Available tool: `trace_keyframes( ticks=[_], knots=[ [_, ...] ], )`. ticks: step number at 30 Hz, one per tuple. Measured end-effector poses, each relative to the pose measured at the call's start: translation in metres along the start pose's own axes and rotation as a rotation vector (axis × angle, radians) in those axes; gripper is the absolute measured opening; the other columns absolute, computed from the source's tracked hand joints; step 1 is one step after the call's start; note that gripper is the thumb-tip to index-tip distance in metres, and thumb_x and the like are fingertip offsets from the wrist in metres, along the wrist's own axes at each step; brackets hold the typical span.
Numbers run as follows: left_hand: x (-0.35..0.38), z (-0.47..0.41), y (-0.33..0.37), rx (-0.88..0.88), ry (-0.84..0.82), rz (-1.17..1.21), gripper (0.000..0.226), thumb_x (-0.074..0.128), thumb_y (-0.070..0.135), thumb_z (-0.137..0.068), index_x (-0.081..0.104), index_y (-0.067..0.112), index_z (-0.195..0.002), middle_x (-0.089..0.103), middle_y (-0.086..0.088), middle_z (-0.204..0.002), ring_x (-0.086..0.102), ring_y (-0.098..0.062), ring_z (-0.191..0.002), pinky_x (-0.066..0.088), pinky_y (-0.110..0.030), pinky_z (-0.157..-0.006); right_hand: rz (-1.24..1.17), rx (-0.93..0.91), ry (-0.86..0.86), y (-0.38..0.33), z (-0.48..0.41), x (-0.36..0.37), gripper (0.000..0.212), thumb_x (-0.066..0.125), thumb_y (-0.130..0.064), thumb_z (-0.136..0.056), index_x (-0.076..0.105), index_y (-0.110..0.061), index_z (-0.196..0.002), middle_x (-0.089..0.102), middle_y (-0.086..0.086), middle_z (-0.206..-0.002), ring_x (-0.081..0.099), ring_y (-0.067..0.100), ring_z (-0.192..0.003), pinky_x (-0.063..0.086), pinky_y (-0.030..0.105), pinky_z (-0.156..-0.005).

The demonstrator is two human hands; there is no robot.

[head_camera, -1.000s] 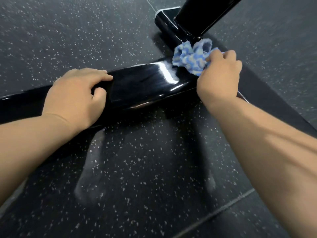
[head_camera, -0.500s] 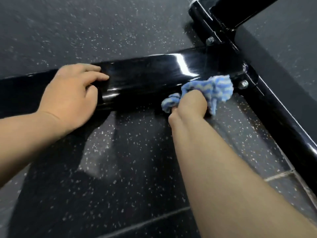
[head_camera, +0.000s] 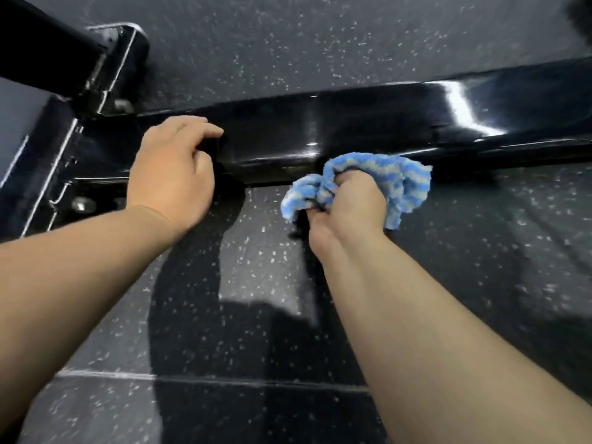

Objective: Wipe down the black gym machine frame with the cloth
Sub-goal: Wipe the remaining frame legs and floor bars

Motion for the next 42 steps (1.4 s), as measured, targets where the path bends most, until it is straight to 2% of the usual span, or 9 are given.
trace_keyframes(
  ticks=[5,10,15,20,26,32,35,38,42],
  knots=[
    [-0.016,0.012,-0.039,-0.115,0.034,0.038,0.042,0.036,0.004,-0.09,0.062,0.019,-0.119,0.056,-0.001,-0.128,0.047,-0.023,-0.121,0.033,-0.026,-0.1,0.133,0.236,-0.059,0.082,0.006,0.037,0.03,0.033,0.002,-0.087,0.04,-0.013,-0.062,0.04,0.002,-0.063,0.04,0.017,-0.055,0.031,0.027,-0.054],
    [-0.034,0.027,-0.064,-0.158,0.1,0.109,0.036,0.036,0.006,-0.093,0.062,0.017,-0.116,0.052,0.006,-0.11,0.045,0.0,-0.098,0.027,-0.01,-0.083,0.292,0.425,-0.116,0.145,0.0,0.068,0.018,0.037,-0.012,-0.101,0.054,-0.015,-0.101,0.053,0.006,-0.112,0.052,0.02,-0.119,0.04,0.028,-0.103],
    [-0.054,0.034,-0.111,-0.315,0.172,0.079,0.034,0.036,0.005,-0.092,0.061,0.016,-0.112,0.051,0.003,-0.108,0.044,-0.004,-0.097,0.025,-0.008,-0.079,0.271,0.54,-0.318,0.197,0.012,0.092,0.024,0.031,-0.002,-0.093,0.054,-0.01,-0.094,0.062,0.014,-0.113,0.059,0.025,-0.093,0.048,0.036,-0.084],
    [-0.056,0.026,-0.144,-0.383,0.082,0.004,0.041,0.036,0.004,-0.091,0.06,0.018,-0.121,0.054,0.0,-0.123,0.048,-0.014,-0.115,0.028,-0.014,-0.087,0.21,0.557,-0.29,0.224,0.006,0.102,0.041,0.032,-0.002,-0.091,0.053,-0.006,-0.127,0.06,0.018,-0.127,0.059,0.03,-0.106,0.05,0.039,-0.086],
    [-0.055,0.022,-0.142,-0.395,0.114,-0.009,0.041,0.037,0.008,-0.088,0.065,0.019,-0.116,0.057,-0.003,-0.126,0.049,-0.019,-0.119,0.033,-0.024,-0.099,0.209,0.523,-0.38,0.186,0.021,0.096,0.035,0.032,-0.009,-0.097,0.06,-0.005,-0.118,0.064,0.016,-0.122,0.062,0.03,-0.111,0.05,0.04,-0.092],
    [-0.04,0.015,-0.099,-0.341,0.135,0.077,0.035,0.036,0.02,-0.096,0.066,0.023,-0.115,0.059,0.0,-0.124,0.051,-0.016,-0.115,0.033,-0.022,-0.094,0.62,-0.239,-0.283,0.052,0.028,0.089,0.017,0.056,-0.009,-0.082,0.055,-0.019,-0.068,0.054,-0.009,-0.055,0.05,0.011,-0.057,0.042,0.025,-0.06],
    [-0.02,0.006,-0.068,-0.212,0.057,0.069,0.037,0.04,0.023,-0.095,0.06,0.018,-0.125,0.055,-0.001,-0.133,0.046,-0.014,-0.123,0.03,-0.024,-0.105,1.422,-1.017,-0.044,-0.034,0.029,0.095,0.02,0.053,-0.015,-0.084,0.06,-0.021,-0.102,0.066,-0.003,-0.105,0.058,0.018,-0.1,0.045,0.026,-0.079],
    [-0.009,0.006,-0.062,-0.296,0.011,0.033,0.044,0.04,0.018,-0.095,0.051,0.013,-0.137,0.044,-0.009,-0.146,0.036,-0.024,-0.137,0.024,-0.038,-0.116,2.032,-1.008,0.137,-0.063,0.001,0.086,0.052,0.041,-0.027,-0.093,0.036,-0.029,-0.145,0.03,0.004,-0.155,0.02,0.031,-0.144,0.019,0.046,-0.116],
    [-0.029,0.021,-0.08,-0.595,0.108,0.132,0.046,0.031,0.019,-0.093,0.053,0.026,-0.133,0.054,-0.006,-0.136,0.05,-0.029,-0.123,0.037,-0.038,-0.106,2.298,-1.028,-0.176,-0.006,-0.005,0.113,0.055,0.035,-0.03,-0.096,0.024,-0.028,-0.15,0.013,-0.003,-0.16,0.0,0.032,-0.148,-0.001,0.054,-0.116]
  ],
)
Point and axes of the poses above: each hand's wrist, its own z-axis away from the middle knuckle, its own x-axis out of the palm, y = z × x, the point moved 7 cm from there along -z, towards the middle knuckle
